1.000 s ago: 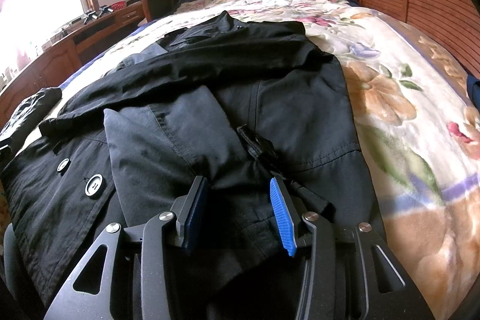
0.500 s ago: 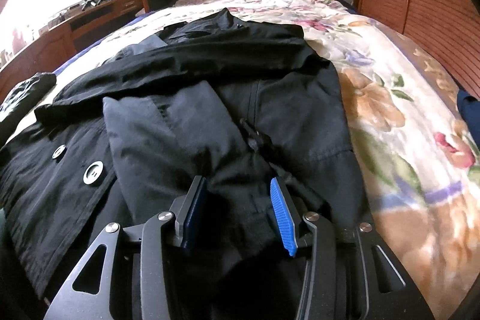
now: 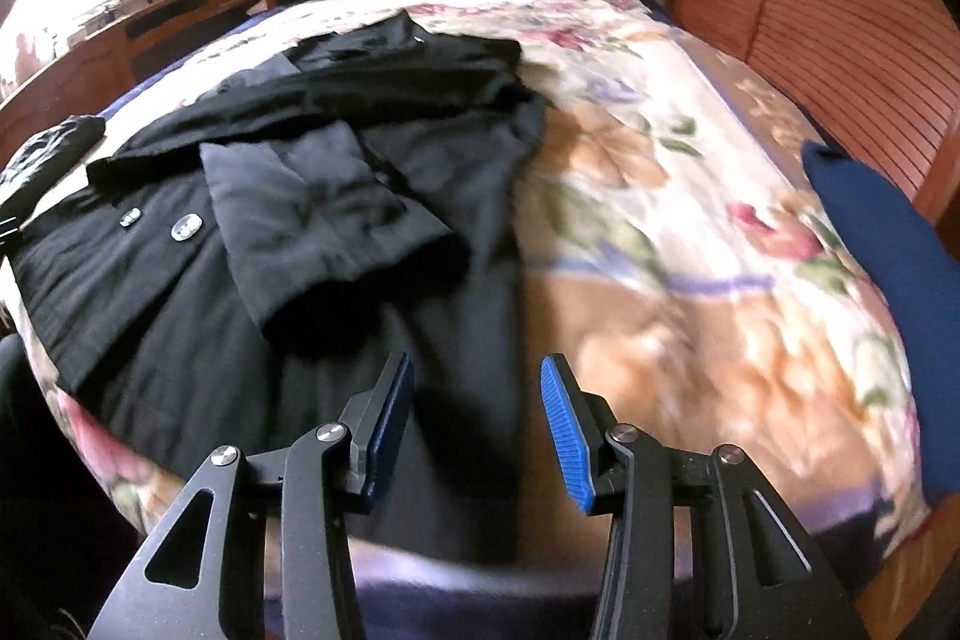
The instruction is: Fold large clothes
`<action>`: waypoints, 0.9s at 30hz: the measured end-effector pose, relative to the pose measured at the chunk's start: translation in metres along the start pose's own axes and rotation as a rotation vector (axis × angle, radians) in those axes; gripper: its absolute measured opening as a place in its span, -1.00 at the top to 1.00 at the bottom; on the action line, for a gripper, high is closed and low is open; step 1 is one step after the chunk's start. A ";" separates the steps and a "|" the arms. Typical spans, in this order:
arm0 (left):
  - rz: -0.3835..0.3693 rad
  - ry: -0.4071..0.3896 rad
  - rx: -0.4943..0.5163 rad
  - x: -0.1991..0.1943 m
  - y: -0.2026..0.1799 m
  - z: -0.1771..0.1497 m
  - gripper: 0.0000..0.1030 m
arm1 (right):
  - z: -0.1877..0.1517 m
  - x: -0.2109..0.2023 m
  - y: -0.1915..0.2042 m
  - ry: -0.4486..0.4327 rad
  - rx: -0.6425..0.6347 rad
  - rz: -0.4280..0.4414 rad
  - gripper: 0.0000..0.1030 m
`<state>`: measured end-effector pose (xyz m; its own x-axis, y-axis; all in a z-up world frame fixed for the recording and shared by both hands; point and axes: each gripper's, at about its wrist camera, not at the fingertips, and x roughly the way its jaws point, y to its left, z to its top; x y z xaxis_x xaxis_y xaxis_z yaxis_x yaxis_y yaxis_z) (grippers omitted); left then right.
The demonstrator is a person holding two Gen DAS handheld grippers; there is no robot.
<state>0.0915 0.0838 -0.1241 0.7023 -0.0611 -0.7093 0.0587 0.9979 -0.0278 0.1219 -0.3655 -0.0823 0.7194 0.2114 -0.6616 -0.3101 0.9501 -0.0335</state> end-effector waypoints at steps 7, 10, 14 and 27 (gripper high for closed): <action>0.006 0.021 -0.011 0.005 0.005 -0.002 -0.07 | -0.013 0.005 -0.006 0.021 0.027 0.030 -0.01; 0.007 0.028 -0.008 0.007 0.007 -0.002 -0.07 | -0.015 0.011 -0.009 0.008 0.029 0.039 -0.04; -0.025 0.034 -0.027 0.009 0.010 -0.005 0.08 | -0.016 0.015 -0.010 0.015 0.027 0.054 -0.05; -0.054 0.055 -0.043 0.016 0.008 -0.006 0.22 | -0.016 0.017 -0.007 0.014 0.014 0.052 0.01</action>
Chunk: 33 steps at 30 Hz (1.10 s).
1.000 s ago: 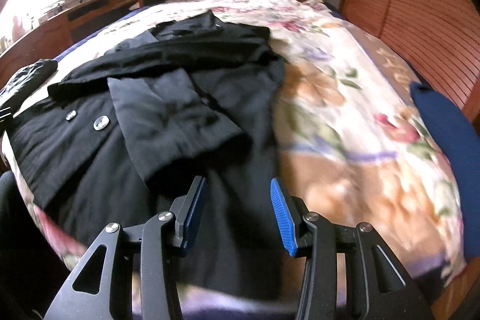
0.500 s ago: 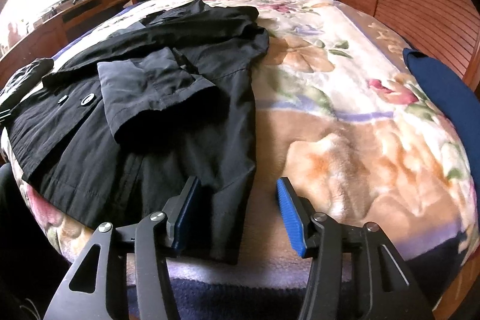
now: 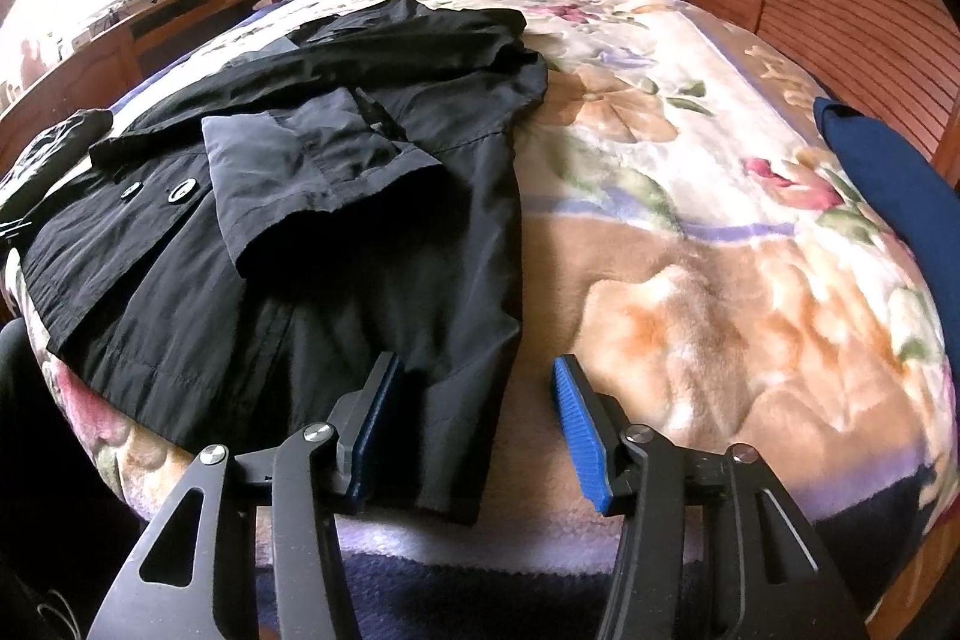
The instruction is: Fold large clothes
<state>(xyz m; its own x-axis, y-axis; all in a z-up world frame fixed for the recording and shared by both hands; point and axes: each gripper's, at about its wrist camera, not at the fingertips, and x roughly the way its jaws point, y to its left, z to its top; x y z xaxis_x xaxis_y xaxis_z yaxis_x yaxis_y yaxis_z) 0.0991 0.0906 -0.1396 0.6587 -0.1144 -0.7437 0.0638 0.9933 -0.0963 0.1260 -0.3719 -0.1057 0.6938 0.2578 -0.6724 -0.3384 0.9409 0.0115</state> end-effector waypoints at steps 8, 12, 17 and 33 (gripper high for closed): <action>-0.020 0.029 -0.017 0.002 0.001 -0.001 0.31 | -0.002 -0.006 -0.004 0.003 0.014 0.119 0.64; -0.072 0.026 -0.033 -0.002 0.004 0.000 0.79 | -0.002 -0.013 -0.002 -0.029 0.022 0.169 0.80; -0.074 -0.052 -0.026 -0.033 -0.004 0.012 0.89 | -0.001 -0.034 -0.001 -0.116 0.051 0.180 0.84; -0.095 -0.253 0.031 -0.140 -0.023 0.023 0.91 | 0.008 -0.153 0.037 -0.326 -0.044 0.116 0.85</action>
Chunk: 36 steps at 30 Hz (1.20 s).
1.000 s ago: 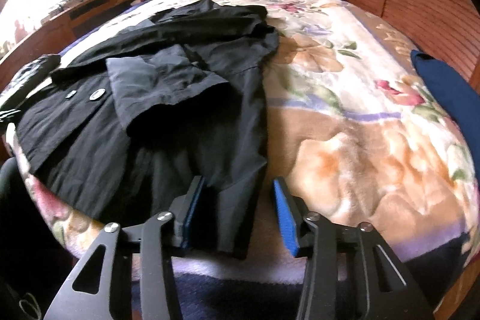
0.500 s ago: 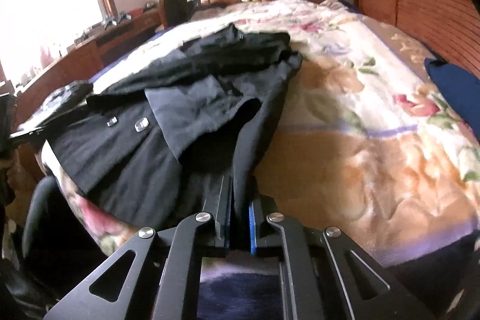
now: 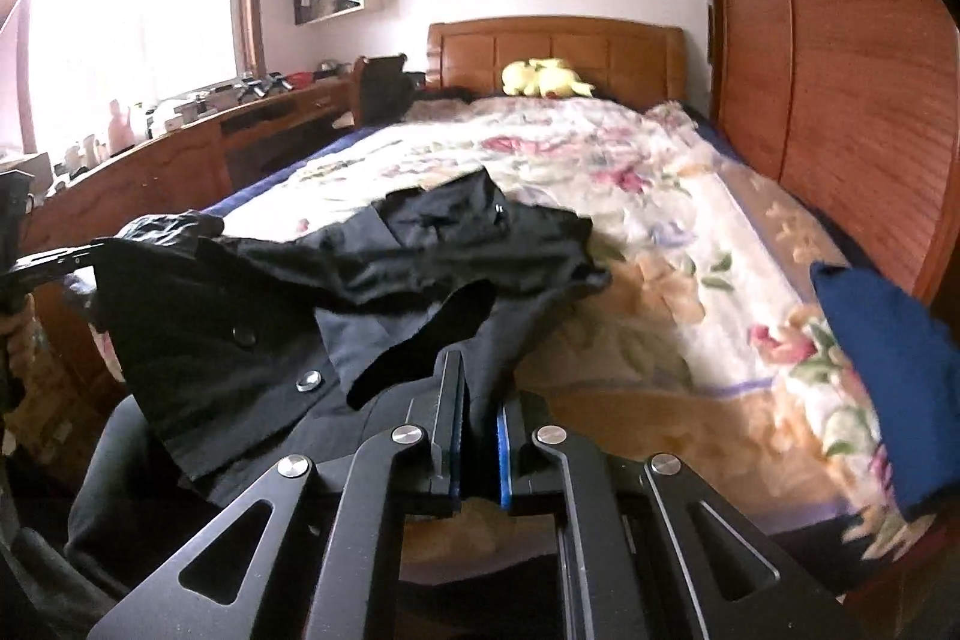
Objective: Fold large clothes
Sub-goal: 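Grasp the hem with both grippers and fold it over toward the collar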
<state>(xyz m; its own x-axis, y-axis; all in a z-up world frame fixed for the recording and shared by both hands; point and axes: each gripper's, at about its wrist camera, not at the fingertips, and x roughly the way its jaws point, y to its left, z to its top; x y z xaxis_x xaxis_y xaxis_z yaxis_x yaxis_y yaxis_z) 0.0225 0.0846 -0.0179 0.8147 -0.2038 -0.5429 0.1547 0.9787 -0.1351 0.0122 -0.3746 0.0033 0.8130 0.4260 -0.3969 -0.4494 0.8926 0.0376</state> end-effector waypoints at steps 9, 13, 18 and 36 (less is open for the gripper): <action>0.008 -0.053 -0.007 -0.032 0.001 -0.004 0.91 | -0.005 -0.028 0.003 -0.049 -0.017 0.024 0.85; 0.006 -0.080 -0.013 -0.043 0.000 -0.004 0.91 | -0.006 -0.035 0.002 -0.059 -0.024 0.021 0.85; 0.001 -0.110 -0.004 -0.057 -0.002 -0.003 0.91 | -0.010 -0.045 0.001 -0.078 -0.024 0.030 0.85; 0.086 -0.090 0.009 -0.006 0.024 0.028 0.91 | 0.012 0.012 -0.029 -0.074 -0.012 0.004 0.85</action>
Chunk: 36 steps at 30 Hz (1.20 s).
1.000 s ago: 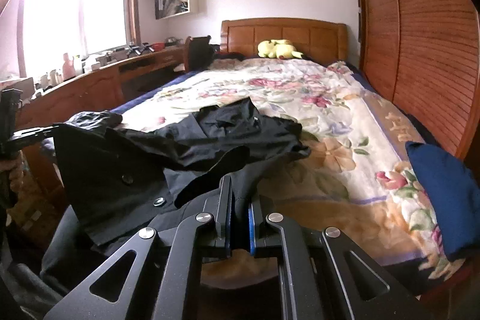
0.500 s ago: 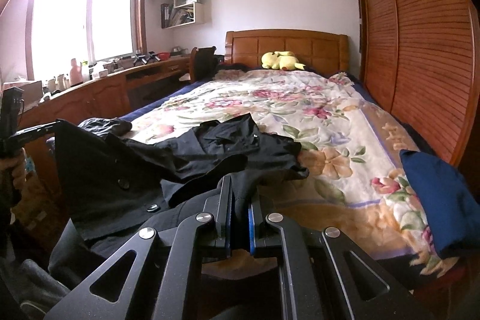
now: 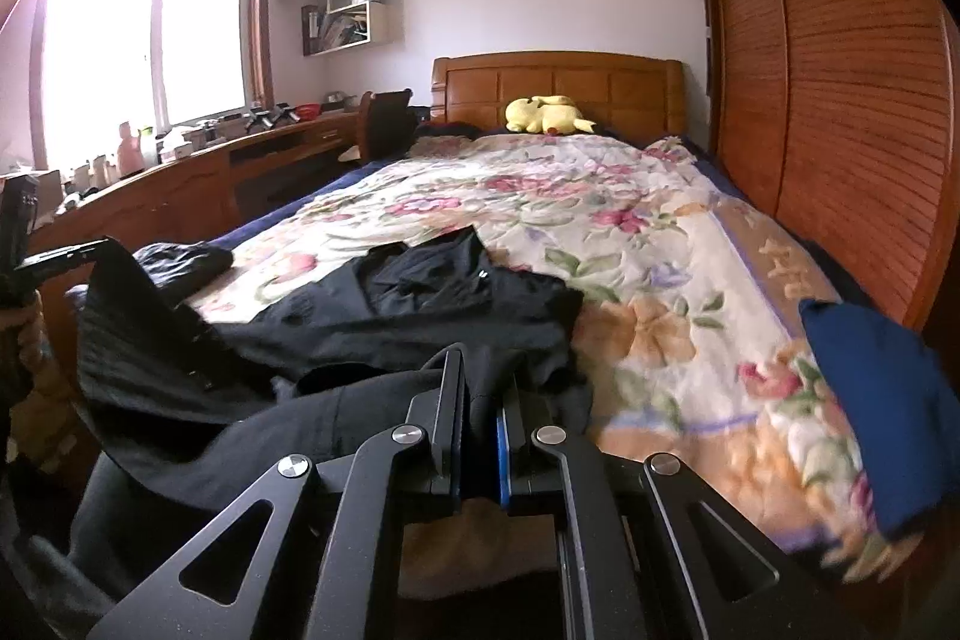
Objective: Fold large clothes
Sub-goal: 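Grasp the hem with both grippers and fold it over toward the collar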
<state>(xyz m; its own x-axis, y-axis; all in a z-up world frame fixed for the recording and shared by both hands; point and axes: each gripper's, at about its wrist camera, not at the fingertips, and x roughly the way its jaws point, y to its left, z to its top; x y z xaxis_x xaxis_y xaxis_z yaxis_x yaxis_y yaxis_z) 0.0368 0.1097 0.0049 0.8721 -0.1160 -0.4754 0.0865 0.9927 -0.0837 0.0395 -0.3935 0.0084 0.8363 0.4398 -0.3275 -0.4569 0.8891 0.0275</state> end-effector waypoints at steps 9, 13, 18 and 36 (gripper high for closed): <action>0.058 -0.035 0.034 0.087 0.011 0.036 0.91 | 0.017 0.113 -0.018 -0.021 -0.011 -0.041 0.85; 0.070 -0.037 0.029 0.129 0.012 0.054 0.91 | 0.018 0.176 -0.023 -0.002 -0.017 -0.058 0.85; 0.131 -0.037 0.058 0.179 0.018 0.091 0.93 | 0.047 0.245 -0.033 0.041 -0.082 -0.073 0.85; 0.136 0.100 0.018 0.239 0.024 0.089 0.92 | 0.156 0.474 -0.048 0.238 -0.189 -0.395 0.85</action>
<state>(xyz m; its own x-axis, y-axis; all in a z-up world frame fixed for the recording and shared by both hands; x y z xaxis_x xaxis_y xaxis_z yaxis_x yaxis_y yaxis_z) 0.2901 0.1088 -0.0332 0.8239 0.0178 -0.5664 -0.0198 0.9998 0.0027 0.5053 -0.2084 -0.0005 0.8742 0.0136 -0.4853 -0.1848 0.9336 -0.3068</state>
